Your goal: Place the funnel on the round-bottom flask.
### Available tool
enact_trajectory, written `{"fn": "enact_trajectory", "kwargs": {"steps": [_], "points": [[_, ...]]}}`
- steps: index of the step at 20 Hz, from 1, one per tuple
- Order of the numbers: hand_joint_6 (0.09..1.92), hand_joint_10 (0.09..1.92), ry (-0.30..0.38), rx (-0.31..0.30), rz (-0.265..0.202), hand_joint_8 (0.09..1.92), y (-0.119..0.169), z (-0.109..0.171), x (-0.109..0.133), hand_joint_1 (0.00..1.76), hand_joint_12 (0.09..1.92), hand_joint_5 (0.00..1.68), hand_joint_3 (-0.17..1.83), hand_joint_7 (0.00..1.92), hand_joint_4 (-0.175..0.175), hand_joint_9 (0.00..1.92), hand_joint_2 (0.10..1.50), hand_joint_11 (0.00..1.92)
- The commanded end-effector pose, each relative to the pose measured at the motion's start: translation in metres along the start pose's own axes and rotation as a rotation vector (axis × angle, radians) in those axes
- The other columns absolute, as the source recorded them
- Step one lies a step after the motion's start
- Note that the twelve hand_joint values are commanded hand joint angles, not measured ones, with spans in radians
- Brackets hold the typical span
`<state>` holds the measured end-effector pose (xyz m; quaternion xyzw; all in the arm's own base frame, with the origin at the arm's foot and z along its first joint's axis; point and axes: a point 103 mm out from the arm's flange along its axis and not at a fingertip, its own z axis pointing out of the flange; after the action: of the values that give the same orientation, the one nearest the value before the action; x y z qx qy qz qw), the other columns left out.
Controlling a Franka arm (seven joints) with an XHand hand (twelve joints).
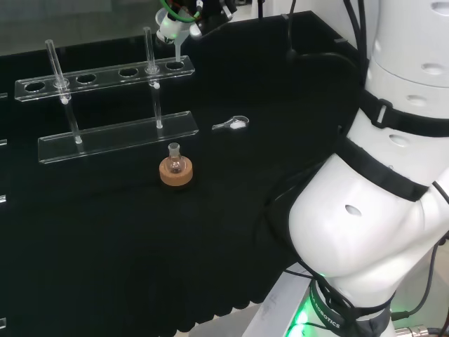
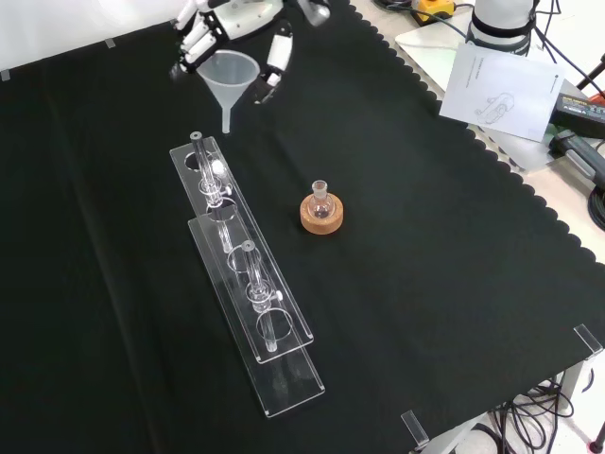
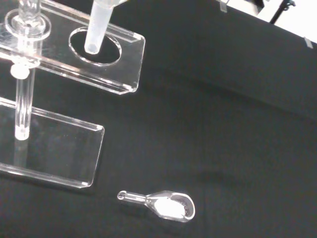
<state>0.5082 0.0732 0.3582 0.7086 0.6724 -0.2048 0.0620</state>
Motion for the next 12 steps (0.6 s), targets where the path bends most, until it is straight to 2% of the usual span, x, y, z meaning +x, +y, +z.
{"fn": "enact_trajectory", "kwargs": {"steps": [1,12], "points": [[0.09,0.66,-0.081,0.027,0.042,0.82,-0.054,-0.001,0.022,0.65,1.24,0.54,0.40,0.68,-0.064,1.02,0.84,0.62],[0.10,0.66,-0.078,0.060,-0.005,0.82,-0.096,0.035,0.071,0.65,1.24,0.55,0.41,0.68,-0.063,1.02,0.84,0.62]]}}
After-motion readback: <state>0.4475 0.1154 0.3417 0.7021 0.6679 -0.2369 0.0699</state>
